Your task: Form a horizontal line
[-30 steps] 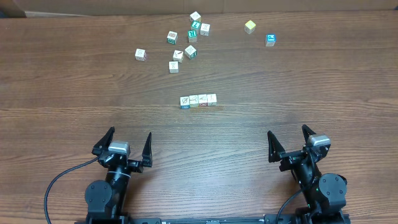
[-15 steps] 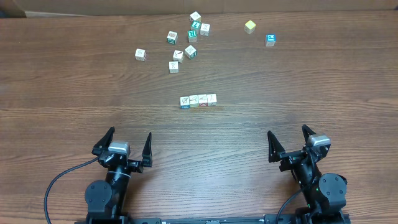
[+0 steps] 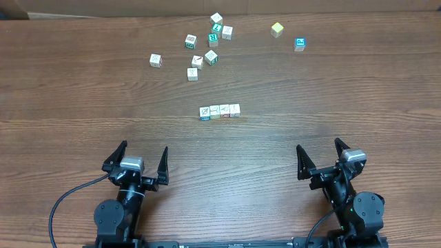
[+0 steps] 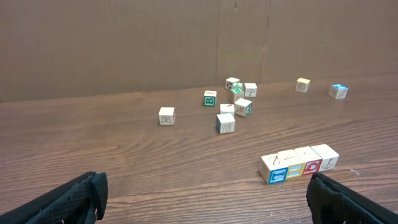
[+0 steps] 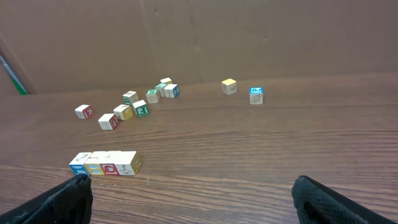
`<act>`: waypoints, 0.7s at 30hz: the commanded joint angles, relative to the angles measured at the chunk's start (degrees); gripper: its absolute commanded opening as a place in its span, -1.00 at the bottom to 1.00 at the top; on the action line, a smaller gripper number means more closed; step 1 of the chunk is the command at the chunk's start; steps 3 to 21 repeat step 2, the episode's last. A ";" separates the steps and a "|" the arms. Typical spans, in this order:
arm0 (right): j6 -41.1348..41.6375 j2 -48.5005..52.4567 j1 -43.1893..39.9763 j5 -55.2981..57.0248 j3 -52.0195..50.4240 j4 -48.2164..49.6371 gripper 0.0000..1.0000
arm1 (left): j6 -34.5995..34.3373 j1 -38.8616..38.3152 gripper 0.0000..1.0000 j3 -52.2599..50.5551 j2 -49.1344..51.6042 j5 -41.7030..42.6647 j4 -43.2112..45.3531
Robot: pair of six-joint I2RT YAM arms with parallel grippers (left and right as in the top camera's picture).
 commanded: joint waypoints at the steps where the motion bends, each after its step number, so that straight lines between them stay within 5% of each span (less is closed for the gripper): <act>1: -0.20 -0.57 -0.17 -0.35 -0.17 0.15 1.00 | 0.96 -0.37 0.99 -0.22 -0.70 -0.39 -0.15; 21: -0.22 -0.57 -0.17 -0.35 -0.17 0.17 1.00 | 0.96 -0.37 0.99 -0.22 -0.70 -0.39 -0.15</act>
